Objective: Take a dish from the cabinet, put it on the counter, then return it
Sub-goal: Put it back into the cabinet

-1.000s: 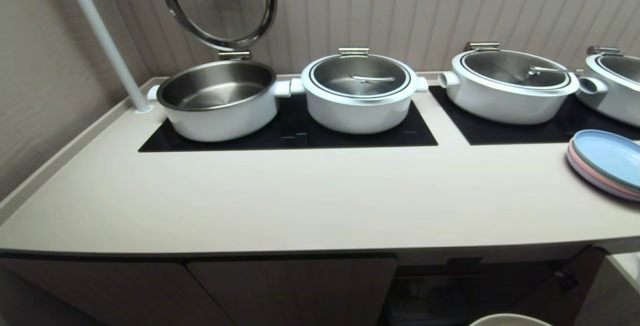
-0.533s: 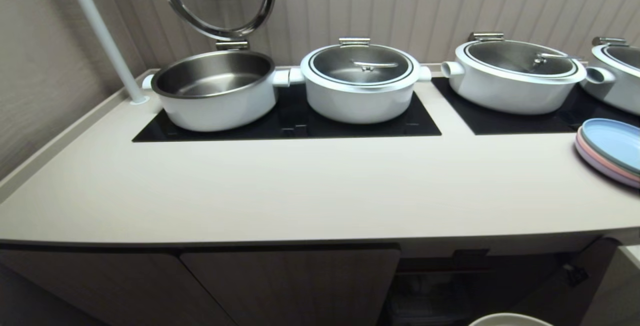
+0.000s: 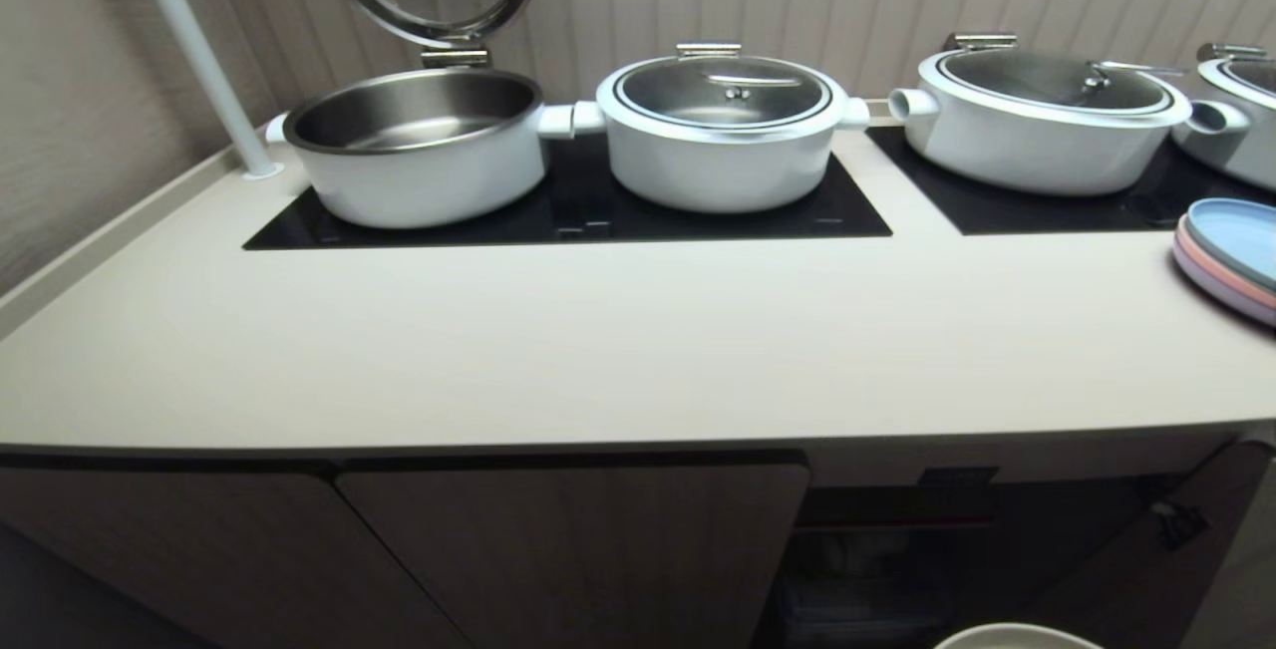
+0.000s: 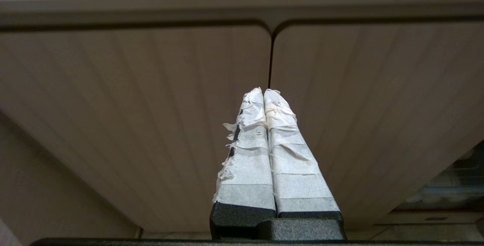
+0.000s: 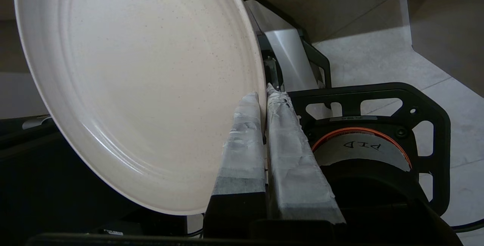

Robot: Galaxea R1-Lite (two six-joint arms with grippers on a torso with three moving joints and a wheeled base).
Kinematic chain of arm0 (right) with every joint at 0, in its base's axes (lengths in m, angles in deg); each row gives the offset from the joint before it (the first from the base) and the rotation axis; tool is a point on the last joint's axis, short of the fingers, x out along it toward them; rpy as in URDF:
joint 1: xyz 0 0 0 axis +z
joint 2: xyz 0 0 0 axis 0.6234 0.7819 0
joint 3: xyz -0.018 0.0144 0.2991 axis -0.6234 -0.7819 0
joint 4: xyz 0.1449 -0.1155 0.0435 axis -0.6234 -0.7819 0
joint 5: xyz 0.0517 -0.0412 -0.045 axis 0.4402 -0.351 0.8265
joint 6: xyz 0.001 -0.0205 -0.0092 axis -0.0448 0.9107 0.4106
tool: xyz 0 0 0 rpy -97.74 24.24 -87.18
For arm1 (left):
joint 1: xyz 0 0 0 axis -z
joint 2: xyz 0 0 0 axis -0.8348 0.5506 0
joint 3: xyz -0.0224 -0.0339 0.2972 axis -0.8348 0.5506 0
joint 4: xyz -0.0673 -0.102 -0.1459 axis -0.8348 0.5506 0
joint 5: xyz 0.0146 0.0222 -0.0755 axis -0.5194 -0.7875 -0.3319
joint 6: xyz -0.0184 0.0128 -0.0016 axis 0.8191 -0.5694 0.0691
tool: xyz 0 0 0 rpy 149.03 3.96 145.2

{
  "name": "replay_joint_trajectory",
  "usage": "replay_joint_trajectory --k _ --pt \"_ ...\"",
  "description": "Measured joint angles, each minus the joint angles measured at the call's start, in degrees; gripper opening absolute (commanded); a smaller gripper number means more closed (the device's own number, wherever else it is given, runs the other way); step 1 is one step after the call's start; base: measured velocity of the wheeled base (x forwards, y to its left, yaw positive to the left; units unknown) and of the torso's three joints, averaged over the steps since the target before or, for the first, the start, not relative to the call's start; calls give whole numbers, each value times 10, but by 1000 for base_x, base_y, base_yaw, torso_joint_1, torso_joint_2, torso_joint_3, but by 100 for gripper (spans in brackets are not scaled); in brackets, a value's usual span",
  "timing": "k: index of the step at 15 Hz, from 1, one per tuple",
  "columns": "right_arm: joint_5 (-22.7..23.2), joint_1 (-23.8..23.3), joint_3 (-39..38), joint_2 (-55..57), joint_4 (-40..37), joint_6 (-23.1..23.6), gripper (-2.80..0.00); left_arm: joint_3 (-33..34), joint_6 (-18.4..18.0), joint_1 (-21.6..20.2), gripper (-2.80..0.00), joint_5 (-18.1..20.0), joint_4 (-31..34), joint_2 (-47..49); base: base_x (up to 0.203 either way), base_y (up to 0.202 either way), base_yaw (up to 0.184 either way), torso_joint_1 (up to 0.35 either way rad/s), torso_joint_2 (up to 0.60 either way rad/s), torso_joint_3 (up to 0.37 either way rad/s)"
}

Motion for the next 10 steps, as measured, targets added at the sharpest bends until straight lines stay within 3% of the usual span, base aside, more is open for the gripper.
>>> replay_joint_trajectory --k 10 --pt "0 0 0 0 0 -6 -280 0 0 0 -280 0 0 0 0 0 0 -237 533 293"
